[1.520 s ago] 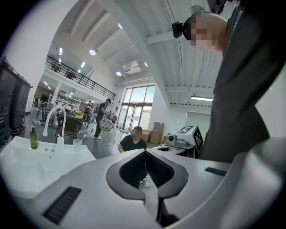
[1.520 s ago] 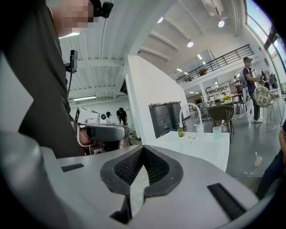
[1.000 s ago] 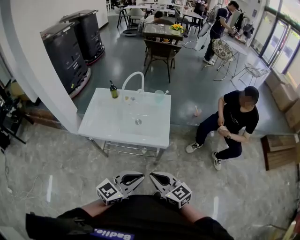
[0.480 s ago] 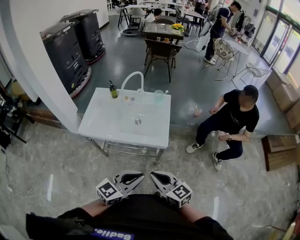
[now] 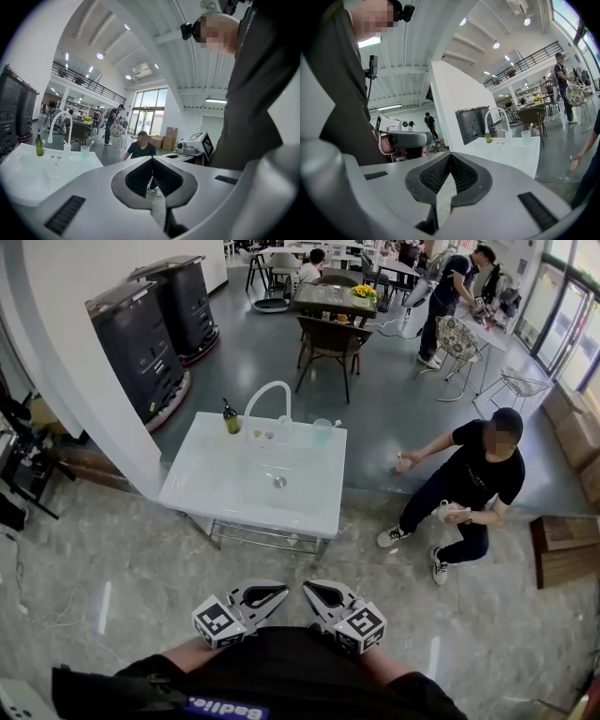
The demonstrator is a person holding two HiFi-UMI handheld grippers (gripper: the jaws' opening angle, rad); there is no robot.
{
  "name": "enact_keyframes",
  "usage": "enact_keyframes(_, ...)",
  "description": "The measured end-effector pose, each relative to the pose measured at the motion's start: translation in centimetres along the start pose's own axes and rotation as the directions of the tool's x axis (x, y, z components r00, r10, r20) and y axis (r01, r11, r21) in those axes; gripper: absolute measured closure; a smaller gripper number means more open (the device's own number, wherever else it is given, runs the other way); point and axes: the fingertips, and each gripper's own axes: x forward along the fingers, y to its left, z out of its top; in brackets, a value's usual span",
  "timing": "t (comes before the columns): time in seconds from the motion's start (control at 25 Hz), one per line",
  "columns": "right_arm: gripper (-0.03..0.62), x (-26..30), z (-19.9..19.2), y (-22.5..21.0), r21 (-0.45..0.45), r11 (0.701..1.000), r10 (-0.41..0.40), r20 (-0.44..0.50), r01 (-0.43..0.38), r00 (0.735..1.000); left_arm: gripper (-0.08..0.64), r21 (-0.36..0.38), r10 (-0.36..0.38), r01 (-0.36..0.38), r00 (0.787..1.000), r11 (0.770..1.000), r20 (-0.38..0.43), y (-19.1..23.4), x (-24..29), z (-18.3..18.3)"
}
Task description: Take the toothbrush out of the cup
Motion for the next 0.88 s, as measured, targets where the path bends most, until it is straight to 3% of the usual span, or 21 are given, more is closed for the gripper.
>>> enact_keyframes(0.64,0.580,-1.8,-1.2,-2.4,0.017,0.996,0.086,0.000,-0.086,0.996,0.549,-0.032,0.086,-0.086,0.996,0.996,0.001,-1.8,2.2,-1.1)
enact_keyframes(0.88,0.580,-0.9,-1.2,-2.9,0.037,0.995,0.090,-0.022,-0.089,0.996,0.549,-0.036,0.105,-0.105,0.994,0.994,0.005,-0.3,2.1,-1.1)
